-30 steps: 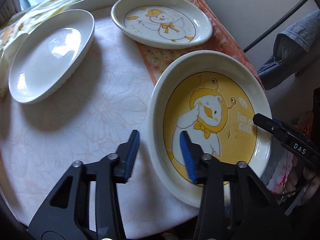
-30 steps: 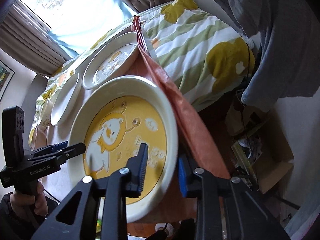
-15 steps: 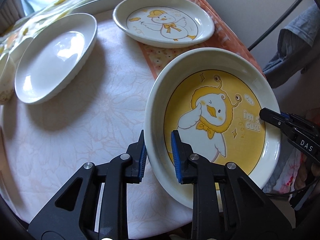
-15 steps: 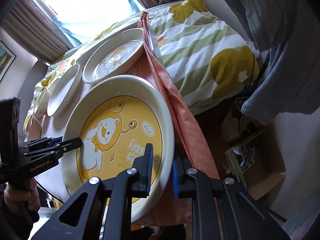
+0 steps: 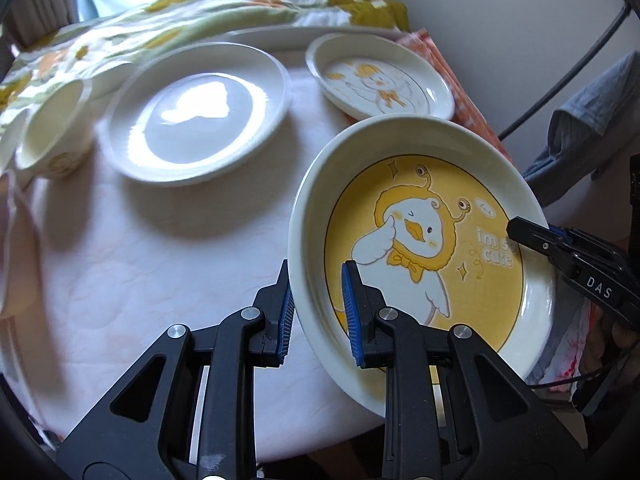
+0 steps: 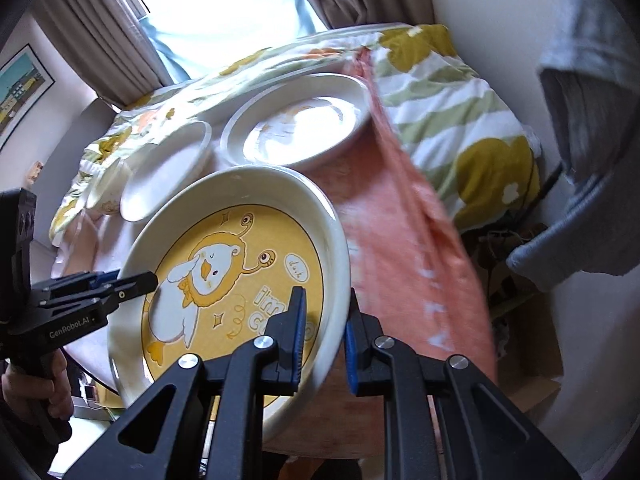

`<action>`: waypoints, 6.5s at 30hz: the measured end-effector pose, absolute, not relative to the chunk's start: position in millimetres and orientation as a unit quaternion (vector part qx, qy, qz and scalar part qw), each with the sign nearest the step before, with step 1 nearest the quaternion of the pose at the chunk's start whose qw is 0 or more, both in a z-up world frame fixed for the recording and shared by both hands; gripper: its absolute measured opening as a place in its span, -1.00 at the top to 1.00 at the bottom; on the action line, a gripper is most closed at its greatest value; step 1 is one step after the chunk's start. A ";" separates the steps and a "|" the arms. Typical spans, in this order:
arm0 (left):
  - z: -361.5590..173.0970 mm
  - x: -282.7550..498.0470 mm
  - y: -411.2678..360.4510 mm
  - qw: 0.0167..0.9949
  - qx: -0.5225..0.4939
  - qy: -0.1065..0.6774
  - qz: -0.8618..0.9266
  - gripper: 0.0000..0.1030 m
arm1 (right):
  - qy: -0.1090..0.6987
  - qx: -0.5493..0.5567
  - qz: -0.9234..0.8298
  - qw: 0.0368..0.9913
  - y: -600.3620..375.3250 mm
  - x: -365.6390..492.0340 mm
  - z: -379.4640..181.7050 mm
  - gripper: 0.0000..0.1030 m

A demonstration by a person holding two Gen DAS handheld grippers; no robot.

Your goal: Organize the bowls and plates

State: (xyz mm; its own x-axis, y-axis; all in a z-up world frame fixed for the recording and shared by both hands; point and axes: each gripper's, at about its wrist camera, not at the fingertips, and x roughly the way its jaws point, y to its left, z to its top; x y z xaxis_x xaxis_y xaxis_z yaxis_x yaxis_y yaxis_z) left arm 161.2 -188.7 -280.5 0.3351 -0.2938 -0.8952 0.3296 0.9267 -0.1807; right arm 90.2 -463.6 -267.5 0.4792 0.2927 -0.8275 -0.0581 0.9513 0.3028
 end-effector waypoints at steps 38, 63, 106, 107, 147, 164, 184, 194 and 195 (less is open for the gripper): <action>-332.4 134.3 59.4 0.836 -0.027 0.538 -0.103 0.61 | 0.532 0.045 0.189 0.824 -206.8 108.6 -307.0 0.70; -264.1 110.6 51.3 0.863 0.052 0.498 -0.068 -0.72 | 0.521 0.056 0.151 0.838 -224.0 99.7 -273.2 -0.83; -329.8 300.6 -71.0 0.797 -0.194 0.570 0.042 -0.22 | 0.575 -0.107 0.373 0.721 -283.8 356.9 -304.6 0.29; -331.1 301.1 -71.2 0.796 -0.196 0.571 0.041 -0.19 | 0.575 -0.106 0.375 0.719 -284.0 357.9 -305.9 0.29; -253.5 249.9 -68.4 0.830 -0.116 0.545 -0.009 0.58 | 0.534 -0.083 0.352 0.764 -292.7 288.6 -232.3 0.70; -263.3 150.4 3.4 0.823 -0.025 0.550 -0.140 0.58 | 0.538 0.040 0.212 0.815 -255.1 131.2 -233.2 0.70; -324.4 134.6 23.3 0.815 0.001 0.562 -0.141 0.58 | 0.520 0.042 0.173 0.835 -222.6 89.2 -278.7 0.70; -320.0 128.5 7.9 0.831 0.093 0.537 -0.113 0.58 | 0.506 0.001 0.163 0.847 -211.1 84.2 -279.2 0.70; -319.4 127.5 6.4 0.832 0.103 0.535 -0.109 0.58 | 0.504 -0.004 0.161 0.848 -209.9 83.8 -278.8 0.70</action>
State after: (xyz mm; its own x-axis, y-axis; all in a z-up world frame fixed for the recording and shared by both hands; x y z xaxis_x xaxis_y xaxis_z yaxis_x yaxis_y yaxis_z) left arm 127.5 6.4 -319.4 0.4040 -0.0714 -0.9120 0.2911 0.9552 0.0542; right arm 83.8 -209.9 -278.8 0.4395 0.2690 -0.8571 -0.2761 0.9484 0.1560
